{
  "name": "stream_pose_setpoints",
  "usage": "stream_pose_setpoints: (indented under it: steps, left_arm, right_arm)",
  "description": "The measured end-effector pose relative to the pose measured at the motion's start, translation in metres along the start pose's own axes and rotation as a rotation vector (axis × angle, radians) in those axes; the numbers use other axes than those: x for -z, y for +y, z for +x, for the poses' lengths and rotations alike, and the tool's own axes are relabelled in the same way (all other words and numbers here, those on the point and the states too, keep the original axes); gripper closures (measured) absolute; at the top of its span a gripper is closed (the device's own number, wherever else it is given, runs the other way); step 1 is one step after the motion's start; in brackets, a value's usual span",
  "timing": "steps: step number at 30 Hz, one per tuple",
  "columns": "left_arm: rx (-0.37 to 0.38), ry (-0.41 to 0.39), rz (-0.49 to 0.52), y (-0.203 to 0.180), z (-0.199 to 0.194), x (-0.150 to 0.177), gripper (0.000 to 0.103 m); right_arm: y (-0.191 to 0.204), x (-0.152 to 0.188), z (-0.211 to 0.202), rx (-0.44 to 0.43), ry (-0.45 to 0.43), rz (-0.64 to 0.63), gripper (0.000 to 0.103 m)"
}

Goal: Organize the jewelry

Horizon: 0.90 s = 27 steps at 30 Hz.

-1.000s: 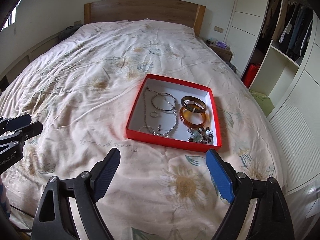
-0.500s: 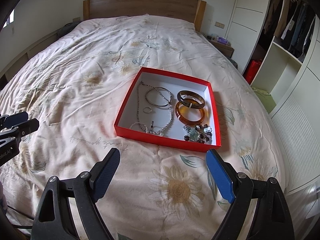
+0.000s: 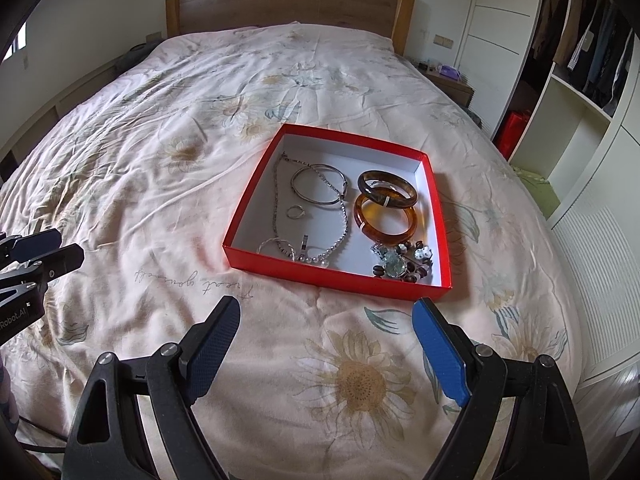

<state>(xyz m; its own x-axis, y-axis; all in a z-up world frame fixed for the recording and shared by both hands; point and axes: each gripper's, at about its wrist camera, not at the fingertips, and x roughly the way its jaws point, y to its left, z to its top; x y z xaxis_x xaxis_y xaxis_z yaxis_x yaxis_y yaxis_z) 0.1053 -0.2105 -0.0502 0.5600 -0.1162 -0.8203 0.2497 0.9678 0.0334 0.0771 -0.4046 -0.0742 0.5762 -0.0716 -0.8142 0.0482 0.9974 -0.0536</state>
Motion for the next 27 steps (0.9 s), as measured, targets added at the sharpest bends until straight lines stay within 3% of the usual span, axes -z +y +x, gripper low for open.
stream_pose_setpoints:
  steps: [13,27]
  left_arm:
    - [0.008,0.001,-0.014,0.0002,-0.0012,0.0031,0.064]
    - [-0.003,-0.001,-0.030,0.0034,-0.0049,0.0044,0.064]
  right_arm:
    - [0.0050,-0.0004,-0.0022,-0.036,-0.007,-0.009,0.016]
    - [-0.0019,0.0026,-0.0021,-0.012,0.015,0.002,0.016]
